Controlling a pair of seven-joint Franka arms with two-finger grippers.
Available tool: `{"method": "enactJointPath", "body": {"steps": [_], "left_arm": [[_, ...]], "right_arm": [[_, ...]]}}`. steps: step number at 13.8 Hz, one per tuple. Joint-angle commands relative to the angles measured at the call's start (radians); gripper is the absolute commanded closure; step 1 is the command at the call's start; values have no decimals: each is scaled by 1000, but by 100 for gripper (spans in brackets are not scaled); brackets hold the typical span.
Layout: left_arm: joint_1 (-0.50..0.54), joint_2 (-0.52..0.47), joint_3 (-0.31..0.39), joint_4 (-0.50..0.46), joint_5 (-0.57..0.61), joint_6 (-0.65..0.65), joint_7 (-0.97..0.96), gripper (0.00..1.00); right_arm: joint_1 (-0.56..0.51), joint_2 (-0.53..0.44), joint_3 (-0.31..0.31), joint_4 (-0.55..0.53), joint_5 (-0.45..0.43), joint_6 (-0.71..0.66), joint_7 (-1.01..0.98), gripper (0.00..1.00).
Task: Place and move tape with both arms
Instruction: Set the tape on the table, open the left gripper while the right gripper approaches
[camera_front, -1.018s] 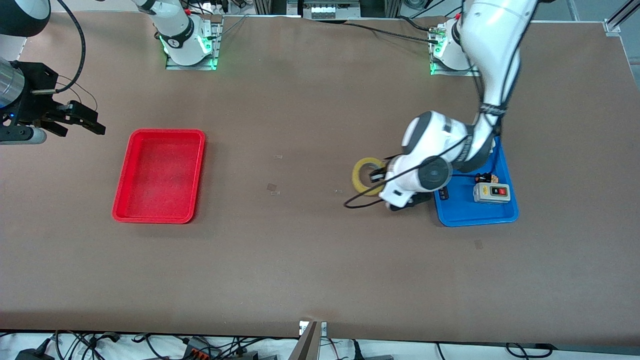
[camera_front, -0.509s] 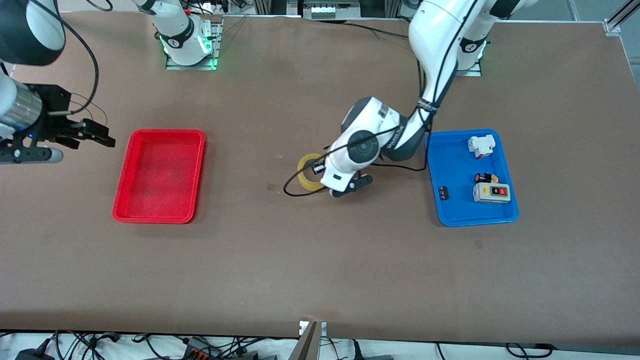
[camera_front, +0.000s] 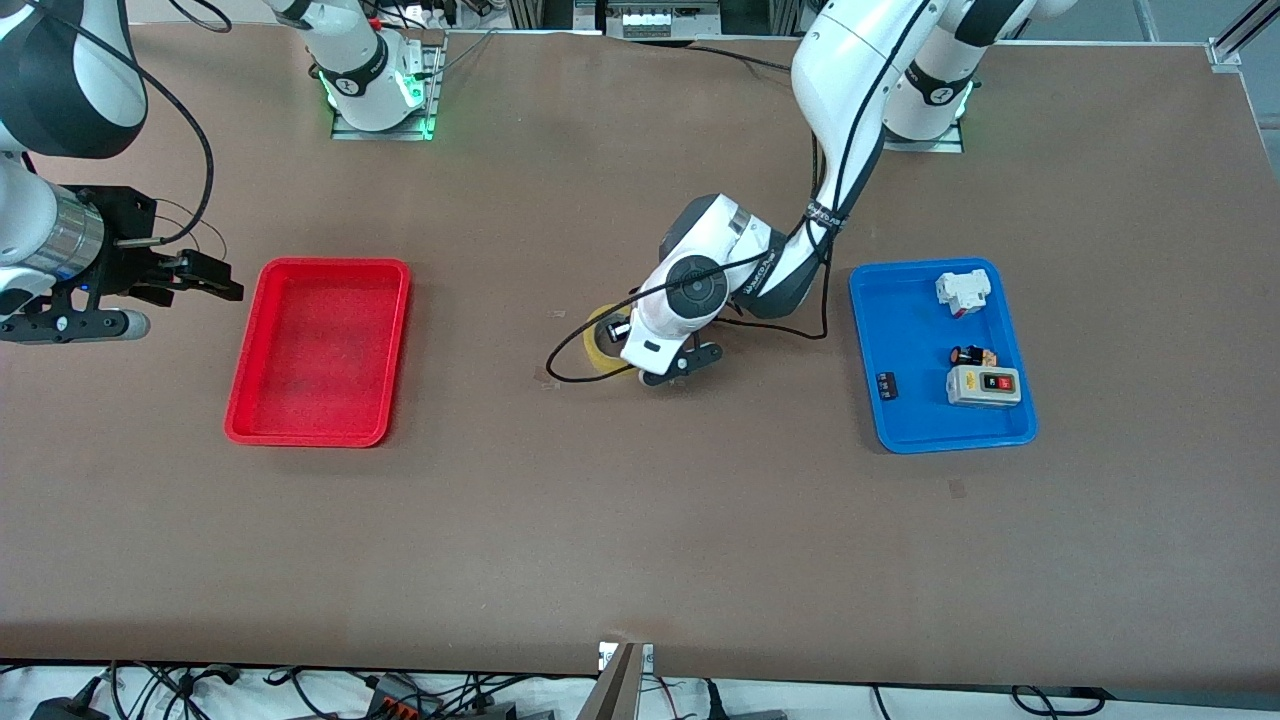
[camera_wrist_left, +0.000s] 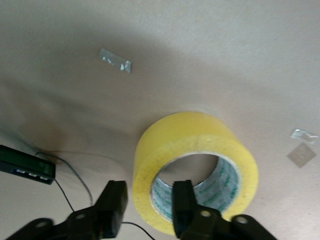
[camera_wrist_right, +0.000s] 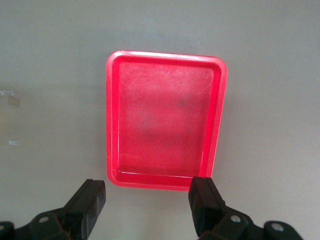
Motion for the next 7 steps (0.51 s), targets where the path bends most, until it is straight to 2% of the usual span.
{"method": "enactJointPath", "body": {"steps": [1, 4, 5, 7], "left_arm": [[7, -68, 23, 12, -1, -30, 5, 0], [56, -180, 65, 12, 53, -117, 7, 0], [86, -215, 65, 12, 77, -190, 19, 0], [167, -284, 63, 4, 105, -241, 82, 0]], "right_arm": [[21, -13, 4, -15, 8, -10, -16, 0], [78, 29, 4, -12, 13, 15, -8, 0], [101, 49, 4, -14, 13, 30, -8, 0], [151, 102, 5, -12, 36, 56, -6, 0]]}}
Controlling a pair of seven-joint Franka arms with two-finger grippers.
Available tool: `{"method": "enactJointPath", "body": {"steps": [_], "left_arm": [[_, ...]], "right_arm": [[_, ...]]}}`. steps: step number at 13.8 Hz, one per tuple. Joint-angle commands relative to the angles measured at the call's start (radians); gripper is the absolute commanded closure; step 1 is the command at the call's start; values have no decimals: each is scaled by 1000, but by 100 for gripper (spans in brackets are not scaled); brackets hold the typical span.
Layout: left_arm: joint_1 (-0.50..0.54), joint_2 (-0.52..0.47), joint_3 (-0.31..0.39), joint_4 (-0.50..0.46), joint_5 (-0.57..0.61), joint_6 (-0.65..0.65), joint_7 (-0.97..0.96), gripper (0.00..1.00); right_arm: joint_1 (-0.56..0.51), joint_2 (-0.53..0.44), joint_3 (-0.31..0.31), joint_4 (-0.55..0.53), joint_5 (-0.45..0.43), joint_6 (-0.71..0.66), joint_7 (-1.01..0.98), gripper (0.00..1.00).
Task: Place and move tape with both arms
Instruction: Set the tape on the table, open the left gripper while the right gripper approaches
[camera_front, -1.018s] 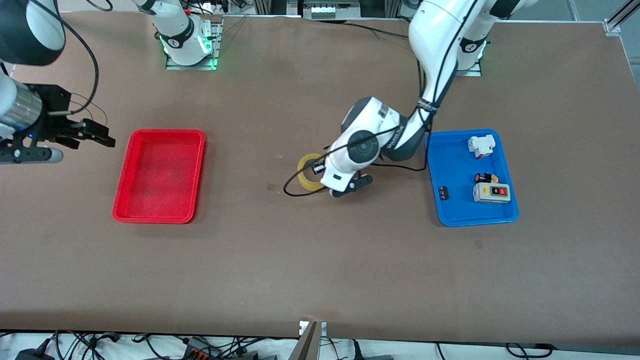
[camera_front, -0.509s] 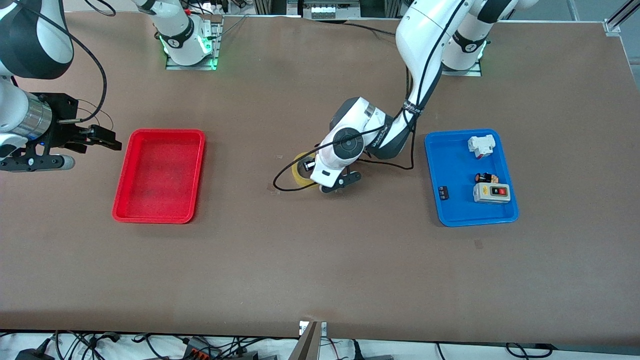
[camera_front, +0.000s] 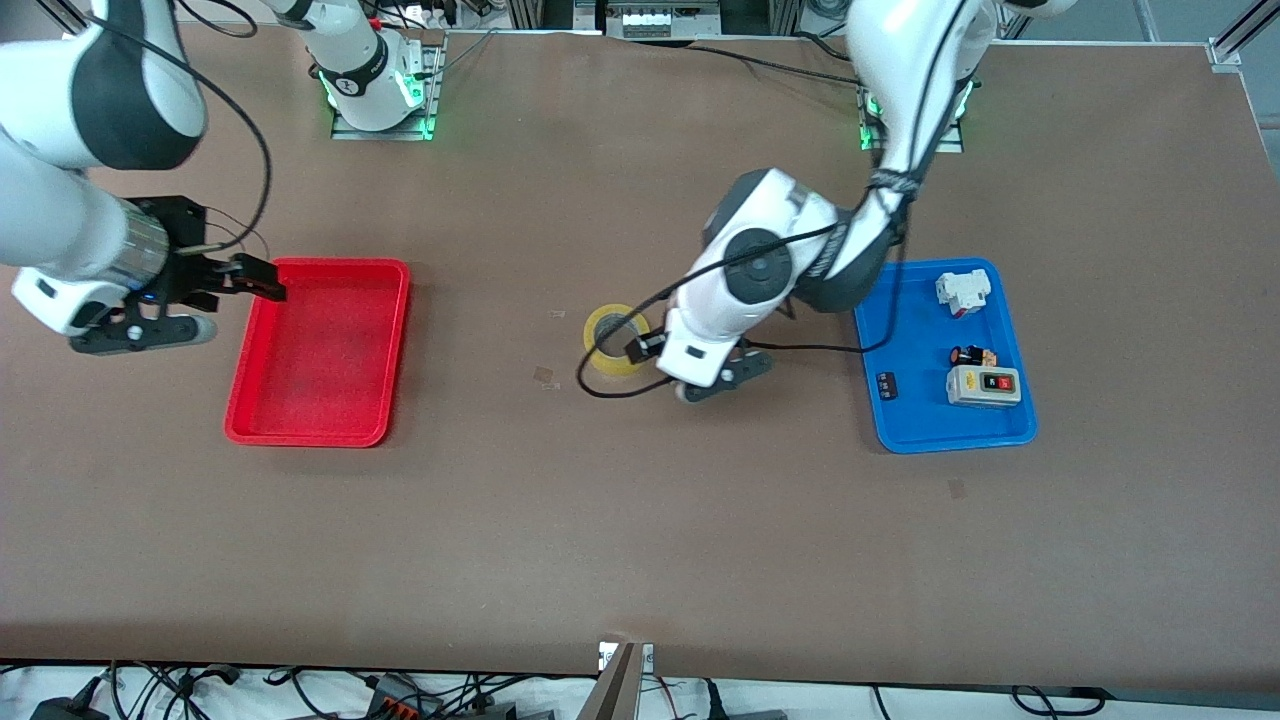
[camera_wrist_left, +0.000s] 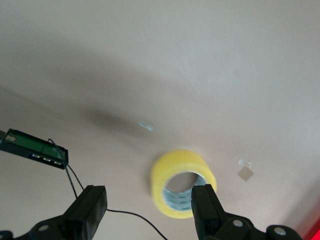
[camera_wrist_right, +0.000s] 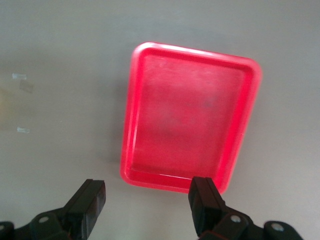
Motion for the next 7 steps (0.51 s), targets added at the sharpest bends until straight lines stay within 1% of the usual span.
{"method": "enactJointPath", "body": {"steps": [1, 2, 3, 5, 6, 7], "left_arm": [[106, -108, -5, -42, 27, -95, 105, 0], [149, -129, -3, -42, 32, -167, 163, 0], [187, -149, -2, -46, 36, -228, 217, 0], [246, -180, -3, -63, 108, -333, 295, 0], [273, -207, -3, -92, 139, -352, 337, 0], [308, -239, -3, -127, 144, -353, 375, 0]], "right_arm": [[67, 72, 0, 6, 59, 46, -6, 0], [97, 96, 0, 11, 90, 65, -3, 0], [140, 124, 0, 14, 101, 103, 34, 0], [235, 182, 0, 14, 103, 210, 139, 0], [280, 222, 0, 17, 103, 270, 204, 0], [321, 262, 0, 20, 103, 328, 273, 0]]}}
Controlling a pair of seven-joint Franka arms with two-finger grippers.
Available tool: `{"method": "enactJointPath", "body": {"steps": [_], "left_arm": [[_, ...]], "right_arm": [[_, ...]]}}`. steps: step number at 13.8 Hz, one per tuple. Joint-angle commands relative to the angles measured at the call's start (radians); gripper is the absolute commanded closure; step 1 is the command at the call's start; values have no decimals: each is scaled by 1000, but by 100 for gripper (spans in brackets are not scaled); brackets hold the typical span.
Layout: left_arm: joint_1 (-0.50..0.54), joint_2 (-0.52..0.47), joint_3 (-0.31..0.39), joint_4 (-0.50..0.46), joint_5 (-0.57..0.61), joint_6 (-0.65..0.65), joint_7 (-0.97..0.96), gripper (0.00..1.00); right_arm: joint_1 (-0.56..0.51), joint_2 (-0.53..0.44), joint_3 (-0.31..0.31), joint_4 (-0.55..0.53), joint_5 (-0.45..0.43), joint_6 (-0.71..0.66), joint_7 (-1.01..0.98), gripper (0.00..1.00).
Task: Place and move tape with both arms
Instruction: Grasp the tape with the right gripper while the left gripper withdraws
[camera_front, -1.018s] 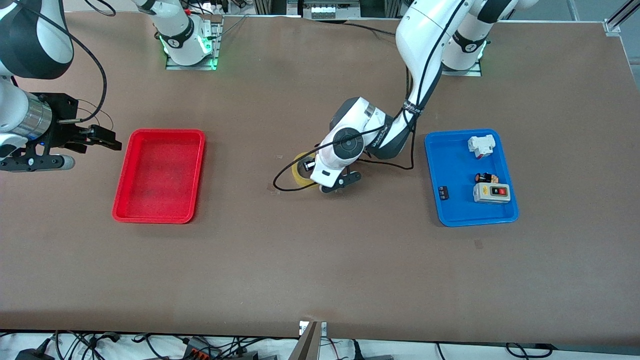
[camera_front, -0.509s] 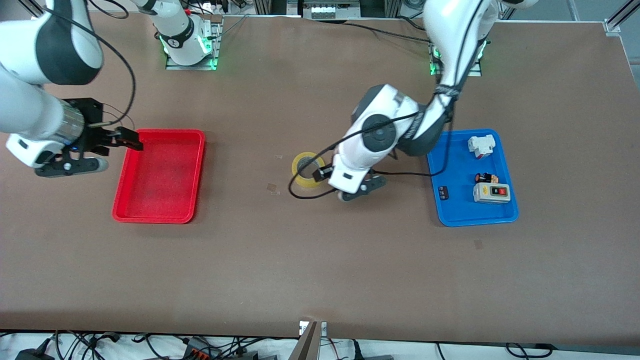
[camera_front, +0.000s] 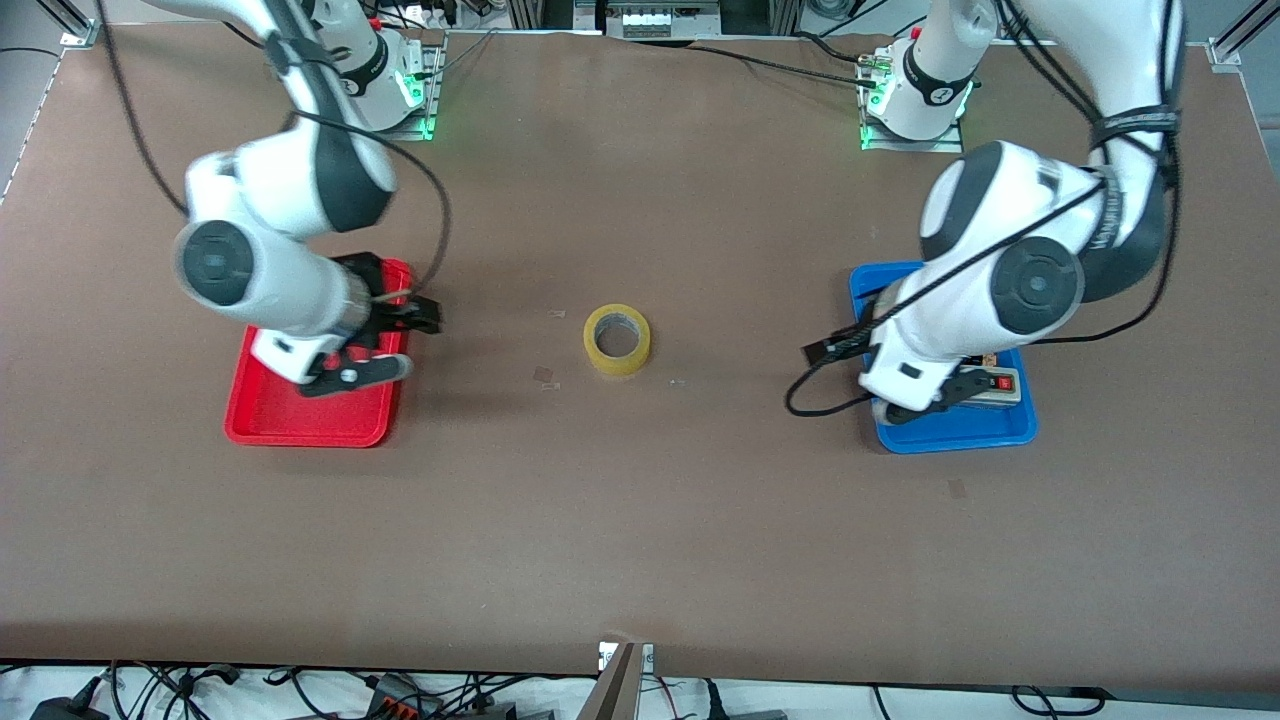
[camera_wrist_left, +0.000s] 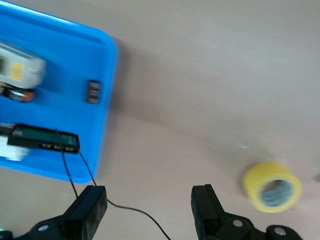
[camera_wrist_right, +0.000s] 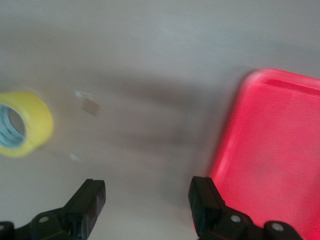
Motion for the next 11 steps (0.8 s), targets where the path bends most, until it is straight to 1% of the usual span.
{"method": "enactJointPath", "body": {"steps": [1, 3, 5, 8, 9, 11], "left_arm": [[81, -114, -10, -131, 42, -12, 124, 0], [140, -183, -10, -202, 48, -12, 236, 0], [204, -250, -12, -248, 48, -17, 306, 0], [298, -344, -16, -317, 48, -50, 459, 0], [309, -361, -16, -320, 48, -59, 508, 0], [312, -391, 5, -309, 50, -104, 589, 0]], "right_arm": [[121, 102, -6, 28, 15, 125, 151, 0], [193, 166, -6, 48, 15, 196, 222, 0], [252, 217, -6, 77, 13, 248, 288, 0], [310, 272, -8, 96, -1, 304, 374, 0], [312, 280, -8, 96, -1, 311, 375, 0], [321, 297, -8, 96, -1, 315, 375, 0]]}}
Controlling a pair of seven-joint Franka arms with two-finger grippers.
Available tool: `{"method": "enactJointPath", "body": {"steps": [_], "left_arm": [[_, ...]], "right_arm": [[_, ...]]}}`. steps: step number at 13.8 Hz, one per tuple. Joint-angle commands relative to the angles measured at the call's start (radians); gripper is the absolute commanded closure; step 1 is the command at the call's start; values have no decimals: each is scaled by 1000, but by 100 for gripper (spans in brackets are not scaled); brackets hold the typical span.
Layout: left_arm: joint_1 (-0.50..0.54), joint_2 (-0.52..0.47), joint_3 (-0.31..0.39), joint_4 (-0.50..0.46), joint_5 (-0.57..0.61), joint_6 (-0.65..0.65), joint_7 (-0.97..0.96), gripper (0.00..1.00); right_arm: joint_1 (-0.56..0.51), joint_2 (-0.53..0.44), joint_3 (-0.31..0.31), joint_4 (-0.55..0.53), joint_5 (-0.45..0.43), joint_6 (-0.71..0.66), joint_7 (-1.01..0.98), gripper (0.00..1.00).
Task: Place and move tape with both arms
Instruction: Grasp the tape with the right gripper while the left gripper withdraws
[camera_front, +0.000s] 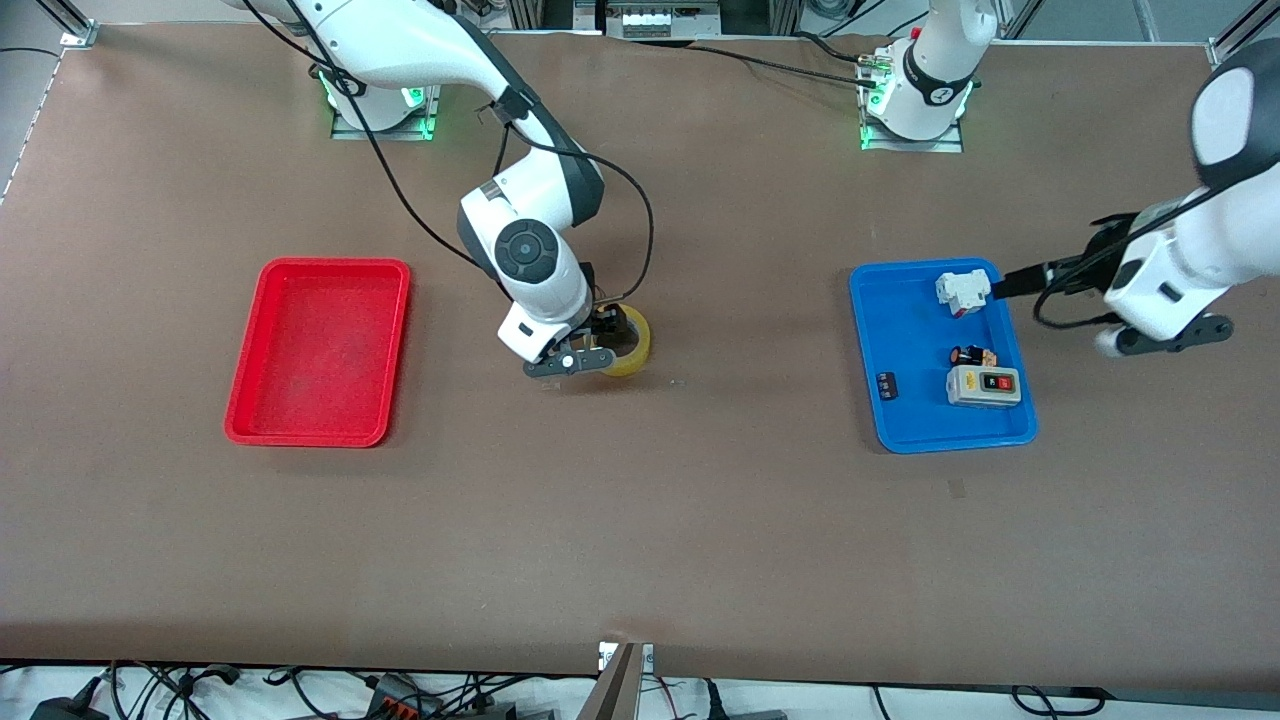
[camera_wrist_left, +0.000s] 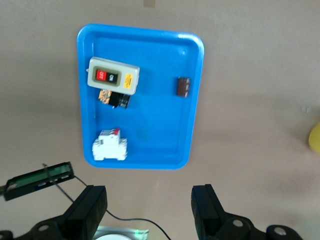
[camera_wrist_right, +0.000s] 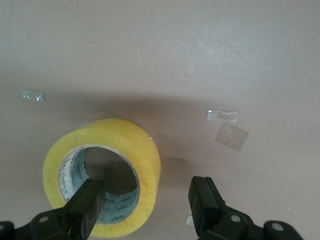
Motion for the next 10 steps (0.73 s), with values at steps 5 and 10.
{"method": "enactJointPath", "body": {"steps": [5, 10], "left_arm": [[-36, -162, 77, -23, 126, -76, 187, 0], [-72, -12, 108, 266, 129, -116, 184, 0]], "right_arm": [[21, 61, -9, 23, 1, 31, 17, 8], [18, 75, -13, 27, 3, 73, 45, 69]]}}
